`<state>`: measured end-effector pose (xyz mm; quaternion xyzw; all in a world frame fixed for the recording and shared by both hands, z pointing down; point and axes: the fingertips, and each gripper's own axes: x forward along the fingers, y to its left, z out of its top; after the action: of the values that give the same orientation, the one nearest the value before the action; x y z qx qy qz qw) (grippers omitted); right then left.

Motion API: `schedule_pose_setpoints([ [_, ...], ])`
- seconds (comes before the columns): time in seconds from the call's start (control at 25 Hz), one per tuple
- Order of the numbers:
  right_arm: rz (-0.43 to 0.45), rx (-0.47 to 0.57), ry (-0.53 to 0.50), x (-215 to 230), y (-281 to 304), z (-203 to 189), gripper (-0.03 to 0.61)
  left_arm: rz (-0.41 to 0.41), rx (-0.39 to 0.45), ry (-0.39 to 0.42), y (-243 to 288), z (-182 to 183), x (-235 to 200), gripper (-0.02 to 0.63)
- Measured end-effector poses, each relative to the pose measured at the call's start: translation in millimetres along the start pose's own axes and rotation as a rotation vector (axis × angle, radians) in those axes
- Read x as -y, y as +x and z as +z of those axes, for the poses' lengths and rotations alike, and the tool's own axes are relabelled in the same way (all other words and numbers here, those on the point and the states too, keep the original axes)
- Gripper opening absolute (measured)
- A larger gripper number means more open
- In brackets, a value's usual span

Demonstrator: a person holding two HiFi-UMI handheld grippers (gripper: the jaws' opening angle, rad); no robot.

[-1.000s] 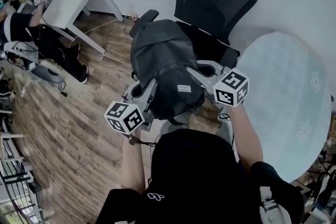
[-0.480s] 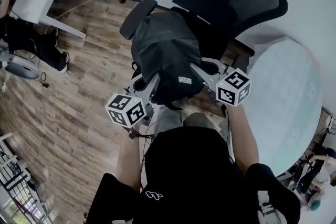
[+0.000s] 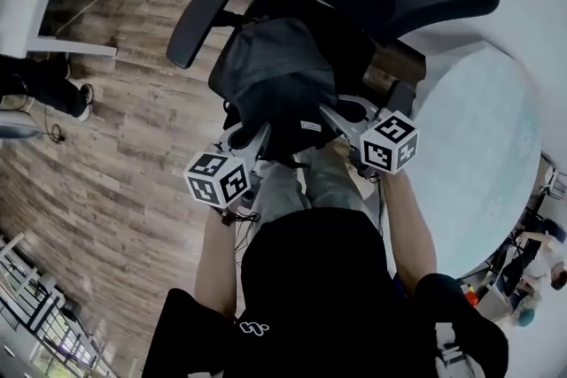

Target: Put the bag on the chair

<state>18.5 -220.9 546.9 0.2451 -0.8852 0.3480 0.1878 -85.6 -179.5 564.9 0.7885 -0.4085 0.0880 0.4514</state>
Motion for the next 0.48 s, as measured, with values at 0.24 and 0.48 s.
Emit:
schedule_pose_setpoints([
  [0.24, 0.002, -0.089, 0.06, 39, 28, -42, 0.04, 0.046, -0.073, -0.074, 38, -38, -36, 0.043],
  [0.48, 0.022, -0.067, 0.085, 60, 62, -36, 0.04, 0.048, -0.04, -0.132, 58, -27, -72, 0.041],
])
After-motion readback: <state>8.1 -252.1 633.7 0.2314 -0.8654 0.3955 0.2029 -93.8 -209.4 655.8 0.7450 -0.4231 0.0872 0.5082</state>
